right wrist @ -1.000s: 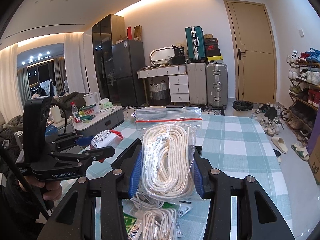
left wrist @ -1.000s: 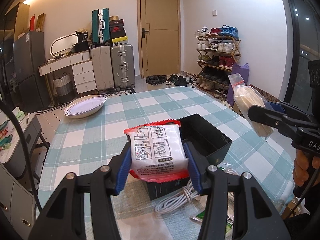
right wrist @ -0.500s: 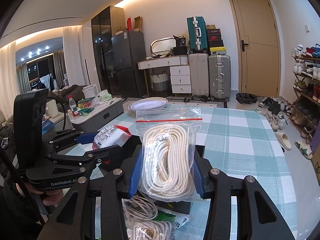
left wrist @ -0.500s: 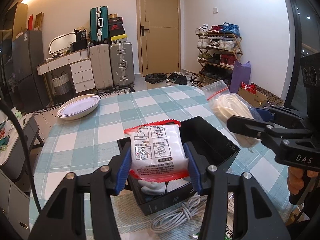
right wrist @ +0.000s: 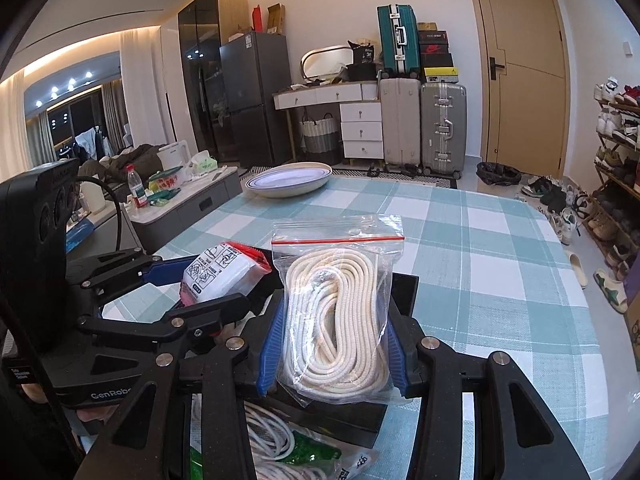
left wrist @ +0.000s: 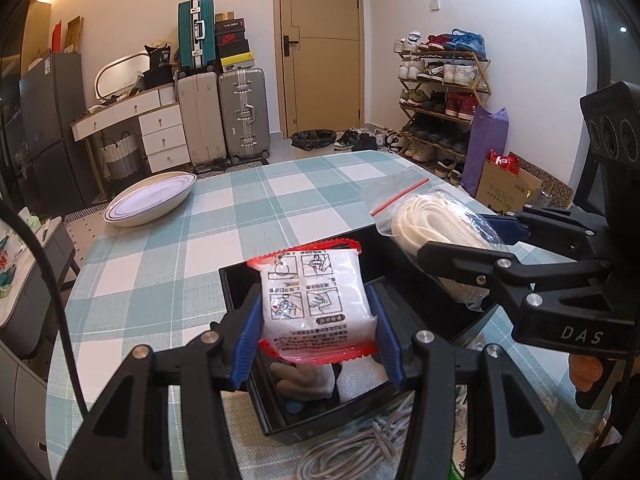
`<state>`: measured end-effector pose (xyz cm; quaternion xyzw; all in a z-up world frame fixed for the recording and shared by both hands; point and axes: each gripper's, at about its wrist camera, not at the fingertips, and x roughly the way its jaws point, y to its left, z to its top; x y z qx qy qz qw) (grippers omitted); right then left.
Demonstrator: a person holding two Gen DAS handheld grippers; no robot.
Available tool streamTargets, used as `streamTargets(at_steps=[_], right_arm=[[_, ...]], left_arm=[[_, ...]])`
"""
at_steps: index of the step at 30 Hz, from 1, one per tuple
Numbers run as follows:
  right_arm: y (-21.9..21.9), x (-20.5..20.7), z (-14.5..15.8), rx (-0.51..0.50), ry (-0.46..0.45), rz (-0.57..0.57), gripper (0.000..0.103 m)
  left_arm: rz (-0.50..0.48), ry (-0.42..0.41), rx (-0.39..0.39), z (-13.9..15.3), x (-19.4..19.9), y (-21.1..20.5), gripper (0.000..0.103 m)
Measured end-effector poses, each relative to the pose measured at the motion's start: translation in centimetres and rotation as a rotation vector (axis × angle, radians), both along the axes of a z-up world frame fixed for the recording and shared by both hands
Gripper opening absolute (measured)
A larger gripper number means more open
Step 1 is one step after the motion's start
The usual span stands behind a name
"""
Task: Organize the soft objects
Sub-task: 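Lower both packets into the black box and open both grippers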
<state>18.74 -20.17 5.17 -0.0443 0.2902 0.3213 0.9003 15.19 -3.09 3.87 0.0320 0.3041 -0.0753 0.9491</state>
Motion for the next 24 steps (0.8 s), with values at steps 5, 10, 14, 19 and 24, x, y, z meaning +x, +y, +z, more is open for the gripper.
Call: streamTargets(at_steps=[5, 10, 14, 19, 24], right_arm=[[0.4, 0.4, -0.6, -0.032, -0.002, 0.009, 0.045], [0.9, 0.7, -1.1, -0.052, -0.002, 0.023, 0.045], [1.3, 1.2, -1.7, -0.066, 0.001, 0.026, 0.045], [1.3, 1.5, -2.1, -0.078, 0.007, 0.026, 0.045], [1.3, 1.6, -2.7, -0.097, 0.021, 0.027, 0.045]], left_arm=[[-0.002, 0.006, 0.018, -0.4, 0.2, -0.1, 0.051], [-0.004, 0.016, 0.026, -0.7, 0.4, -0.3, 0.051], [-0.001, 0.025, 0.031, -1.0, 0.5, -0.1, 0.051], [0.0, 0.047, 0.037, -1.4, 0.8, 0.0, 0.051], [-0.003, 0.057, 0.027, -1.6, 0.9, 0.2, 0.052]])
